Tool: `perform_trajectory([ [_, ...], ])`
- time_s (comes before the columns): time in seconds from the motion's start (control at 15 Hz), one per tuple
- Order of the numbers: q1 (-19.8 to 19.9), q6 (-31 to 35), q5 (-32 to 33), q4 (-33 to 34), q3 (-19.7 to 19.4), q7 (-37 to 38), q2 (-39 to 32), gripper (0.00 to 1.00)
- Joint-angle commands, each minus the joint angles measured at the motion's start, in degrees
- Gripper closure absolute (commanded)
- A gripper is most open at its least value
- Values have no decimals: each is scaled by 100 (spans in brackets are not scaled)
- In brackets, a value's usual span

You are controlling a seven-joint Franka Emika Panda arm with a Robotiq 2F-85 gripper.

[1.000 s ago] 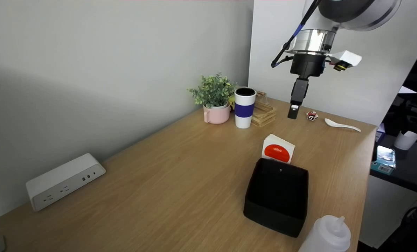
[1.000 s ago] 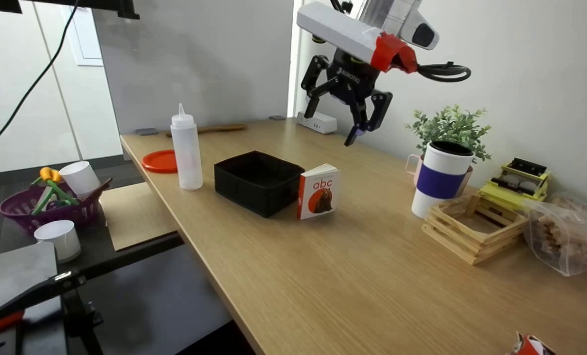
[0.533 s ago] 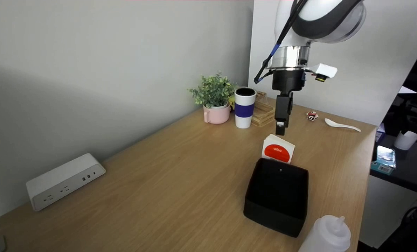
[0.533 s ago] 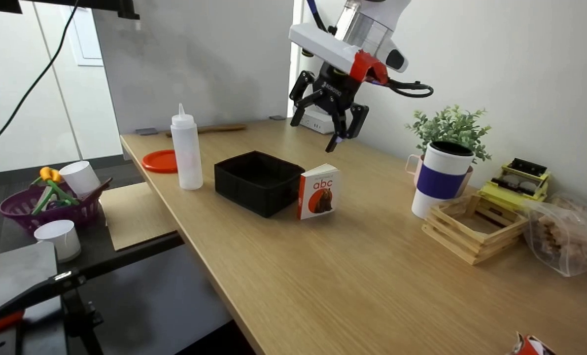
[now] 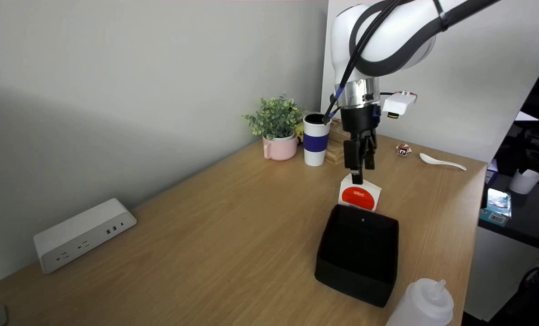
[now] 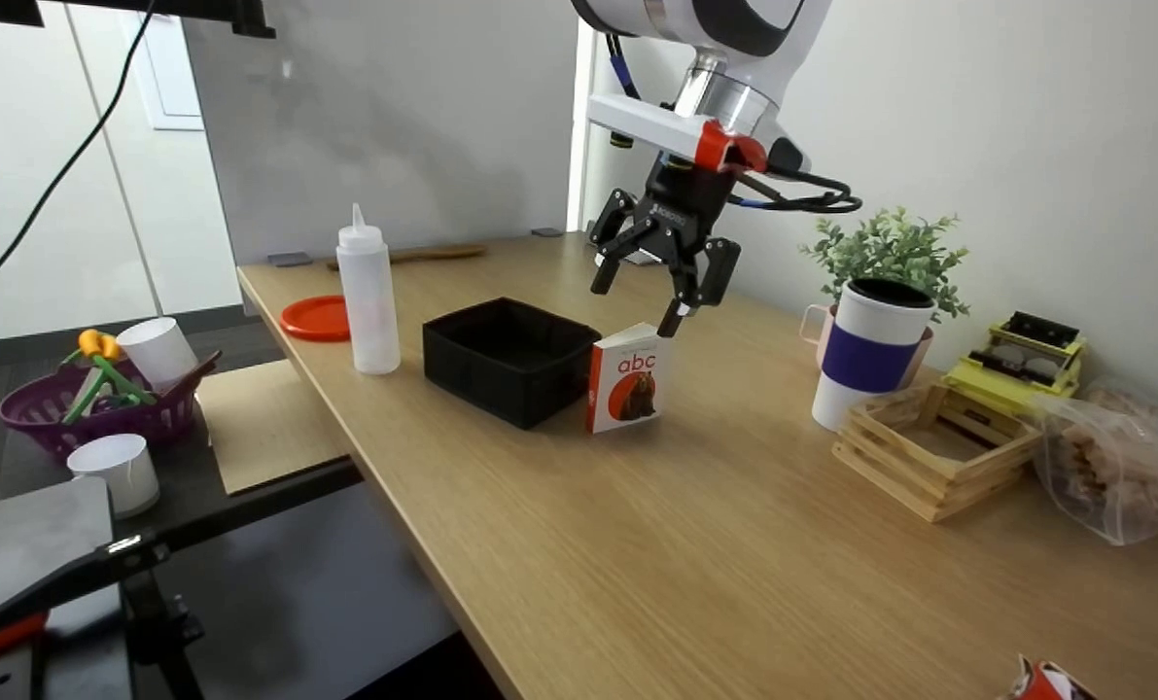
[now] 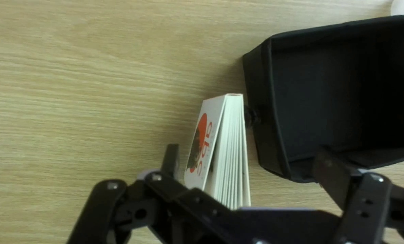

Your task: Pick up the book and put it in the box

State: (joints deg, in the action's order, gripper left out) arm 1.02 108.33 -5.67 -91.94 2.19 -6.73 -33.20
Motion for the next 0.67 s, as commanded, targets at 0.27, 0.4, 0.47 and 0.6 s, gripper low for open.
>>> perform_trajectory([
  [0.27,77,-542,-19,987,68,-213,-729,0],
  [0.4,131,-541,-94,1224,103,-339,-954,0],
  [0.47,156,-554,-123,1337,112,-394,-1061,0],
  [0.6,196,-599,-149,1551,122,-465,-1258,0],
])
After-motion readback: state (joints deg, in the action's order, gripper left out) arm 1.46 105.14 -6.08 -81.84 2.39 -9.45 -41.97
